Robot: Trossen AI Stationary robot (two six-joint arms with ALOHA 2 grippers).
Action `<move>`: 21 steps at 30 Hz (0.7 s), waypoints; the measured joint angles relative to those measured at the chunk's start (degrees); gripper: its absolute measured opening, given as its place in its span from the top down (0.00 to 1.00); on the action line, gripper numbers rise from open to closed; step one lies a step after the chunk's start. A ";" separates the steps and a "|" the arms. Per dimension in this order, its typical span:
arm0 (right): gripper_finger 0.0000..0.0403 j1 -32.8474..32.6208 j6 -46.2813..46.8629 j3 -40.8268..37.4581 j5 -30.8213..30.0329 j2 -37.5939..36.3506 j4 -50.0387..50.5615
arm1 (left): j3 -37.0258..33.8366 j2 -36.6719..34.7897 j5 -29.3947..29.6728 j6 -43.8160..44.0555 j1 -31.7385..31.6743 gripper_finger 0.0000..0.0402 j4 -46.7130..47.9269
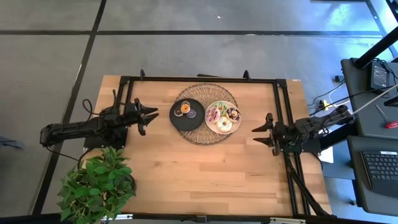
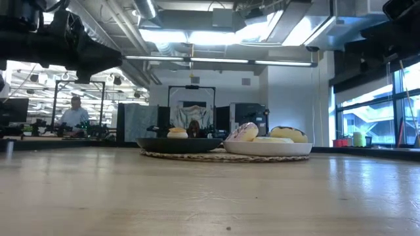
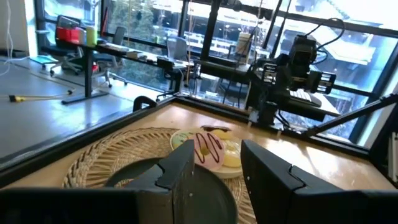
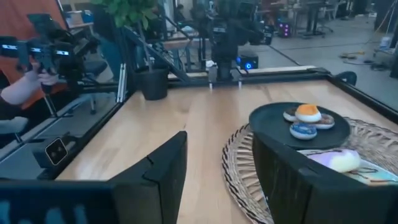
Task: Pick & Place donuts
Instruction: Return to Home Position
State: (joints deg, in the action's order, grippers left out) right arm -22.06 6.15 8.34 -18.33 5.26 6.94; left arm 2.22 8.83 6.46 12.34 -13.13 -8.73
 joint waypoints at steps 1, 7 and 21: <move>0.55 0.00 0.27 0.00 0.02 -1.42 1.49 | 0.00 -0.55 -0.04 0.00 -0.17 0.68 0.30; 0.55 0.00 1.03 0.22 -0.41 -5.18 7.44 | -0.04 -3.13 -0.44 -0.01 -0.48 0.68 1.43; 0.55 0.02 1.12 -2.31 -0.60 -5.18 2.99 | -1.75 -3.14 0.31 1.49 -0.48 0.68 -0.56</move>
State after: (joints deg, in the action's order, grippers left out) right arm -22.04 7.28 6.03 -18.92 0.08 9.94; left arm 0.47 5.69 6.76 13.82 -13.61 -9.29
